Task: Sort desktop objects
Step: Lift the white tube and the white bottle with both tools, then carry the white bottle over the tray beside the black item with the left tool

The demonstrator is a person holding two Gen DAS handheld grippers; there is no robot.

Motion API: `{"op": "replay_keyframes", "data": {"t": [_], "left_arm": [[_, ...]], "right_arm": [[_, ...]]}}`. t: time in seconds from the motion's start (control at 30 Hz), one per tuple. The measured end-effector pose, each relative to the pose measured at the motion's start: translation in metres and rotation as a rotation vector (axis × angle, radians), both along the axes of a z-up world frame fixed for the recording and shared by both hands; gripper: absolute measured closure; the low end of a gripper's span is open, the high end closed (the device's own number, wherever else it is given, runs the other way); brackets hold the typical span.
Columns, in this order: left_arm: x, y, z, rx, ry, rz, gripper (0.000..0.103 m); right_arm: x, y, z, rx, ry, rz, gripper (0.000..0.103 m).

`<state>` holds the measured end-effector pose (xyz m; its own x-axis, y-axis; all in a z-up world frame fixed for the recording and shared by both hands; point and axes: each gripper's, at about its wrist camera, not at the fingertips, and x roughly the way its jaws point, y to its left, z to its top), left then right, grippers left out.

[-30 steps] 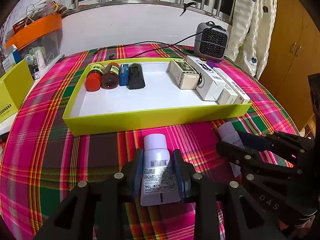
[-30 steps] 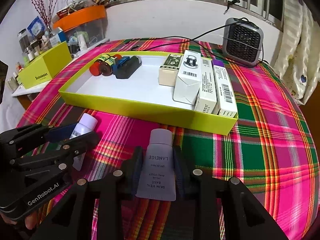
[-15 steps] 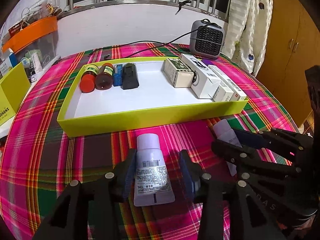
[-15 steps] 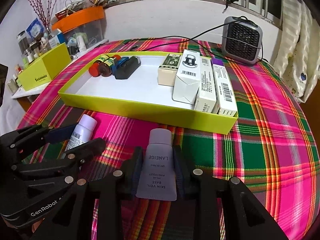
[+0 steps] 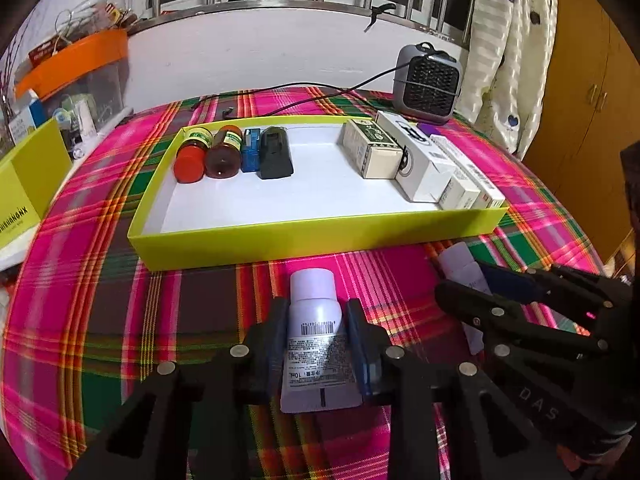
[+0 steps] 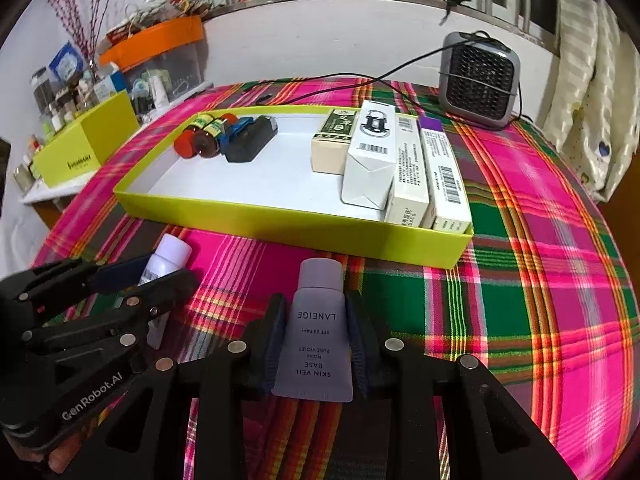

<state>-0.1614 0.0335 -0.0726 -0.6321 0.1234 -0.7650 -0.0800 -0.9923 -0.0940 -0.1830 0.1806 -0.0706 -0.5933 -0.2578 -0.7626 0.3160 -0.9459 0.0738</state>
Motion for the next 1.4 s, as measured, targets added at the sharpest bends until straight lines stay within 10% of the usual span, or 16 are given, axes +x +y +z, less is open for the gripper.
{"op": "replay_keyframes", "data": {"t": [1.4], "left_arm": [[-0.001,-0.001,0.040,0.132,0.092,-0.067,0.074]], "right_arm": [[0.010,0.011,0.034,-0.115,0.100,0.020,0.072]]}}
